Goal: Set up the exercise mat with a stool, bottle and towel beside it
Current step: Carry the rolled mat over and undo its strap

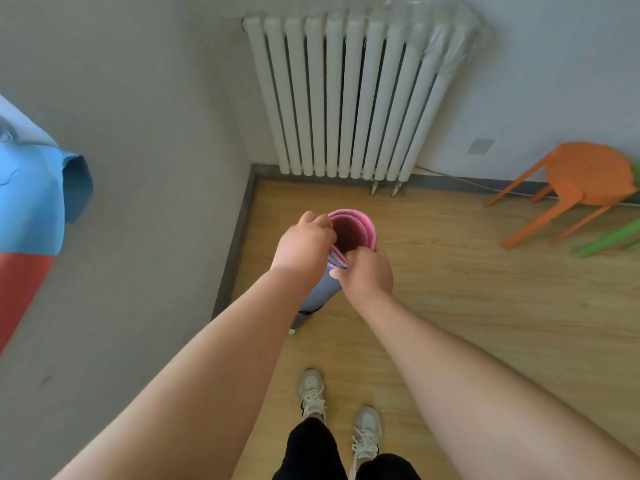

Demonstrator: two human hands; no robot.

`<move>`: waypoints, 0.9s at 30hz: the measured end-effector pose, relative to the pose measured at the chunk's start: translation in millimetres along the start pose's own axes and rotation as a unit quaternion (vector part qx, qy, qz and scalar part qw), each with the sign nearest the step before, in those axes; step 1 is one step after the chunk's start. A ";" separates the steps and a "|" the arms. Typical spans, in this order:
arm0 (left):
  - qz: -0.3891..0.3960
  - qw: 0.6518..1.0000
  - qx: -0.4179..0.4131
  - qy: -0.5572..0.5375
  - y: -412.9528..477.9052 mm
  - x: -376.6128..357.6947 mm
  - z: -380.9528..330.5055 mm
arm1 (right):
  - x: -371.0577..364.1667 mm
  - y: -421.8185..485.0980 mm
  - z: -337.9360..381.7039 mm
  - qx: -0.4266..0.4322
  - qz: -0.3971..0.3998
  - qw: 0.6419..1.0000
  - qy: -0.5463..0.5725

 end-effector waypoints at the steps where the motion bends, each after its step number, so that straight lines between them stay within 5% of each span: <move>1: -0.004 1.000 -0.005 0.004 7.2 -5.3 6.2 | -4.4 7.3 1.7 -0.013 0.002 1.000 0.013; 10: 0.100 0.984 -0.020 -0.149 57.9 -79.1 -5.4 | -29.3 48.7 -45.5 -0.112 0.002 0.990 0.090; 20: 0.173 0.971 0.005 -0.164 98.1 -150.9 -104.5 | 0.8 94.1 -153.0 -0.126 -0.049 0.990 -0.033; 27: 0.225 0.960 0.035 -0.161 124.4 -250.4 -190.5 | -0.4 122.0 -264.4 -0.171 -0.083 0.981 0.026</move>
Point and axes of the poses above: each hand's wrist, its own y-axis towards the middle knuckle, its own x-axis out of the back of the hand, z = x × y, the point moved 6 cm from there along y, towards the middle knuckle, and after that the axes turned 4 degrees about -z, right-handed, at the moved point
